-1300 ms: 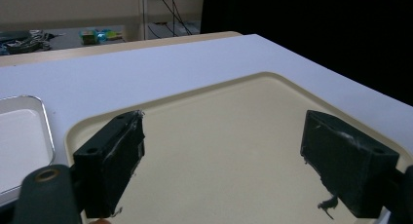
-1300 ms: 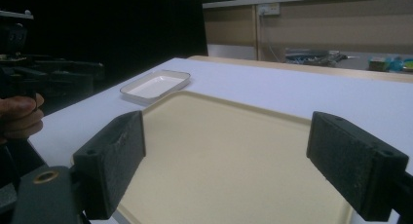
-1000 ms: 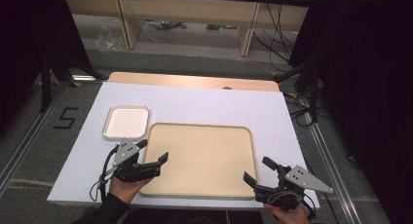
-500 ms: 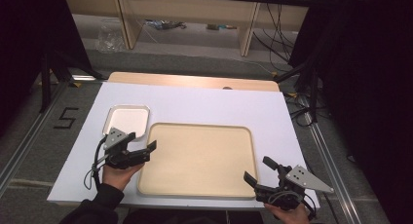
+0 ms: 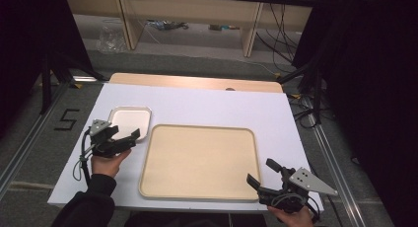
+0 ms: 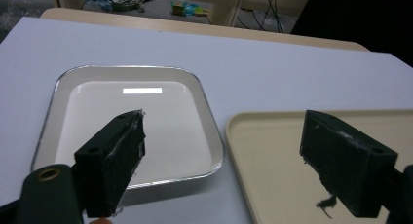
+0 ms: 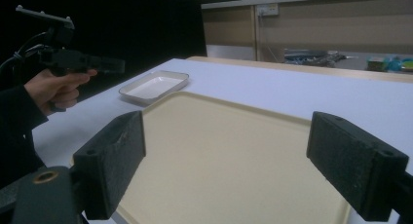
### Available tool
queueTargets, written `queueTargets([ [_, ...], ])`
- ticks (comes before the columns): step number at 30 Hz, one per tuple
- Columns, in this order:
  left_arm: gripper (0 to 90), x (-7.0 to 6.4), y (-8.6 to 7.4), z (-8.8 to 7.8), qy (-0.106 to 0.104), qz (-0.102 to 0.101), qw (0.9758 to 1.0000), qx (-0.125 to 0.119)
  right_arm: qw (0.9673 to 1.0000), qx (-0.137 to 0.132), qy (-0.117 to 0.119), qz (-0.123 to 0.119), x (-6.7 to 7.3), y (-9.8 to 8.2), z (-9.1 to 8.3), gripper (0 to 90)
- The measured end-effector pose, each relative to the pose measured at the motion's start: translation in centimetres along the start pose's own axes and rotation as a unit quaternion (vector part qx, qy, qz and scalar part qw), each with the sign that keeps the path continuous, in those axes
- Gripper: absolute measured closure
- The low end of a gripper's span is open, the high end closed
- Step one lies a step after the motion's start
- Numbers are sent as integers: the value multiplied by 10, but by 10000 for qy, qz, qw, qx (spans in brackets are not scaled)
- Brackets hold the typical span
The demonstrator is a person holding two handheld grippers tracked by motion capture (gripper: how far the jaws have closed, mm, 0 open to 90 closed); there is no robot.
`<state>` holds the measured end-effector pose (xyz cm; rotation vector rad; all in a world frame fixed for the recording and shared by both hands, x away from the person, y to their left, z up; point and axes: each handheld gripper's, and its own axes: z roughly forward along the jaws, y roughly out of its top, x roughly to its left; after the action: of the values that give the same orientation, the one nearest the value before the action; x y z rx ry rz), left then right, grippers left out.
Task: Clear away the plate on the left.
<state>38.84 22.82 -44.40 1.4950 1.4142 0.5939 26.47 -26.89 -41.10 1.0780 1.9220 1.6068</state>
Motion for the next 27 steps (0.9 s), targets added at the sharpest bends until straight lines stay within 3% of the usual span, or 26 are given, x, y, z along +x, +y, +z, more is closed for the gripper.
queueTargets([
  [1,162,0,0,0,0,0,10000,0,10000,0,0,0,0,0,0,151],
  [2,163,8,1,2,97,-95,9999,56,10000,-7,-7,-6,0,0,0,151],
  [3,163,11,1,3,179,-100,9998,69,9999,5,33,106,1,0,-1,151],
  [4,163,15,2,4,228,-113,9996,87,10000,-22,32,-8,-1,0,0,151],
  [8,163,27,4,8,389,-247,9987,195,9999,-143,53,45,0,-1,2,151],
  [10,163,37,5,13,519,-287,9977,329,10000,-33,6,-6,0,0,0,151],
  [11,163,40,5,15,554,-320,9973,366,9997,-149,119,140,1,-1,3,151],
  [15,182,49,7,20,644,-348,9963,446,10000,-56,33,-8,-1,0,0,151],
  [17,189,55,9,24,726,-376,9950,576,9999,-99,75,41,-1,-1,2,151],
  [20,227,69,12,33,965,-334,9901,959,10000,-27,7,-8,0,0,0,151],
  [22,228,74,12,35,1023,-374,9889,1012,9998,-151,78,45,0,-1,2,151],
  [25,328,87,15,39,1060,-551,9858,1177,9998,-185,78,57,0,-1,2,151],
  [27,383,91,15,41,1068,-566,9847,1254,9999,-123,75,37,-1,-1,2,151],
])
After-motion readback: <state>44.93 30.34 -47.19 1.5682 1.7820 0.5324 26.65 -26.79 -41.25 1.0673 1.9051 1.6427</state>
